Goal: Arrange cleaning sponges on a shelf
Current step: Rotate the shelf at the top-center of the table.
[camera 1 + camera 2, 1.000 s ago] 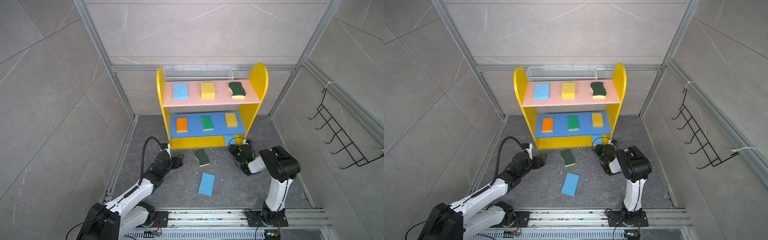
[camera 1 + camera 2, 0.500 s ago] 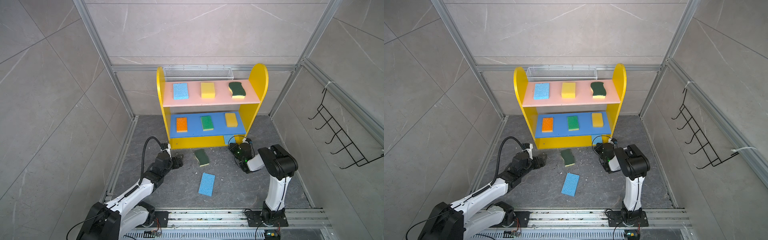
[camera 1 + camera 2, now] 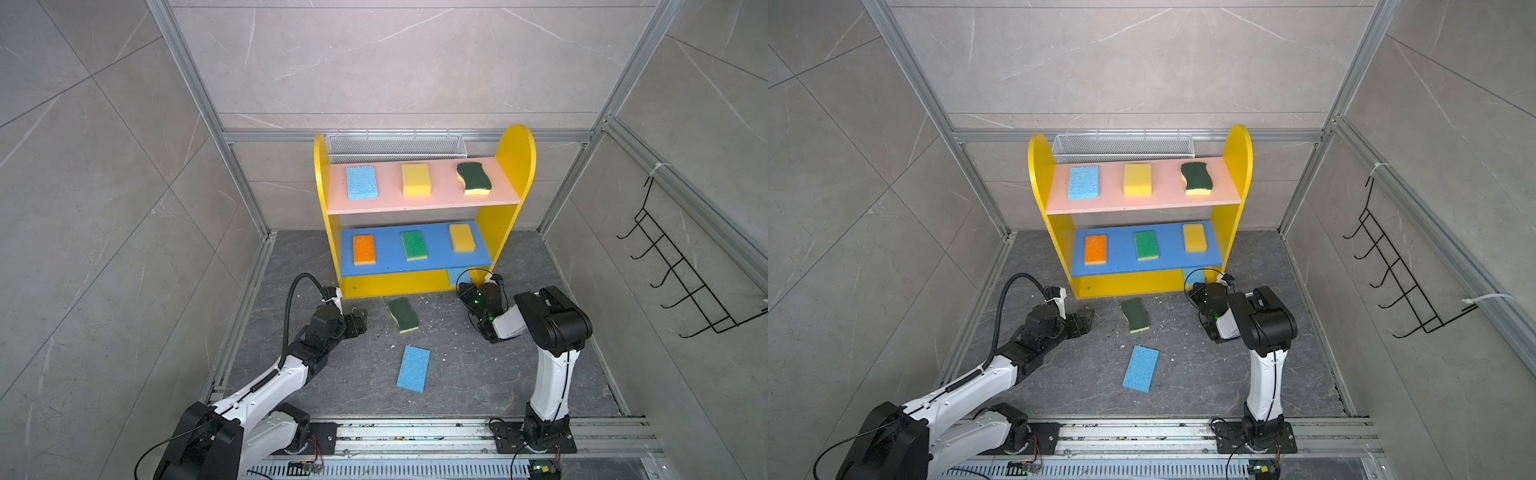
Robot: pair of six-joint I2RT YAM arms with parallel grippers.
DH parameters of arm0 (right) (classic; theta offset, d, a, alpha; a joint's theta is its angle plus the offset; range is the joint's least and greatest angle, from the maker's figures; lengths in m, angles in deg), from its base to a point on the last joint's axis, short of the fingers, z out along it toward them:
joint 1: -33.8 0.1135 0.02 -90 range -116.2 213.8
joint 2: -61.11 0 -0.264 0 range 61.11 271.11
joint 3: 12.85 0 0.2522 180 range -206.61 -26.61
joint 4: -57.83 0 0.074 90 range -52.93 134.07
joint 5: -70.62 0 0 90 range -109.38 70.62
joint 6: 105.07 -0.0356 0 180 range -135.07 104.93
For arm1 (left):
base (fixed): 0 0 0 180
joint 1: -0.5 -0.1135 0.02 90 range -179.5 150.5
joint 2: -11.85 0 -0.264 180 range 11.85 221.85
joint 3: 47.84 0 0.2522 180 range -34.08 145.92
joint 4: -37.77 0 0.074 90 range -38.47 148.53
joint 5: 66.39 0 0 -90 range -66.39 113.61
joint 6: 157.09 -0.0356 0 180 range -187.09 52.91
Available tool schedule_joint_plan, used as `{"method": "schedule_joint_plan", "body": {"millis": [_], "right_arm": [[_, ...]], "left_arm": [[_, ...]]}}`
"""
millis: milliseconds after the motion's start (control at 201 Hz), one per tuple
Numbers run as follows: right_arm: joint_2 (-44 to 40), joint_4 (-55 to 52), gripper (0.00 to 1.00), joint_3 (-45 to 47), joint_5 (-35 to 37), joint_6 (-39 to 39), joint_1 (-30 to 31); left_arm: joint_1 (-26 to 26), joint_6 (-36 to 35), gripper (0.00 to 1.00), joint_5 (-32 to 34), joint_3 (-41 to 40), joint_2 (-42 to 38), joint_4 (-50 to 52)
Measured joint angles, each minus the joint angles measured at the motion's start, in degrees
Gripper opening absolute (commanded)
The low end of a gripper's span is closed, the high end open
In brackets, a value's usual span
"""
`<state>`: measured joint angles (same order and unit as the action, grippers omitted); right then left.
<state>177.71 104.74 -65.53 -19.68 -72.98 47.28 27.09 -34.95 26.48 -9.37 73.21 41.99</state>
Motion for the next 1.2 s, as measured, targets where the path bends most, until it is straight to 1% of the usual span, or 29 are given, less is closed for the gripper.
{"method": "schedule_joint_plan", "body": {"millis": [543,856,1205], "right_arm": [[0.0,-0.5,0.00,-0.5,-0.2,-0.3,0.0],[0.0,-0.8,0.00,-2.4,-2.5,-0.6,0.1],[0.0,-0.2,0.00,-2.1,-2.6,-1.3,0.0]], "left_arm": [[0.0,0.0,0.82,0.0,0.0,1.6,-1.1],[0.0,0.0,0.82,0.0,0.0,2.2,-1.3],[0.0,0.1,0.82,0.0,0.0,2.5,-1.3]]}}
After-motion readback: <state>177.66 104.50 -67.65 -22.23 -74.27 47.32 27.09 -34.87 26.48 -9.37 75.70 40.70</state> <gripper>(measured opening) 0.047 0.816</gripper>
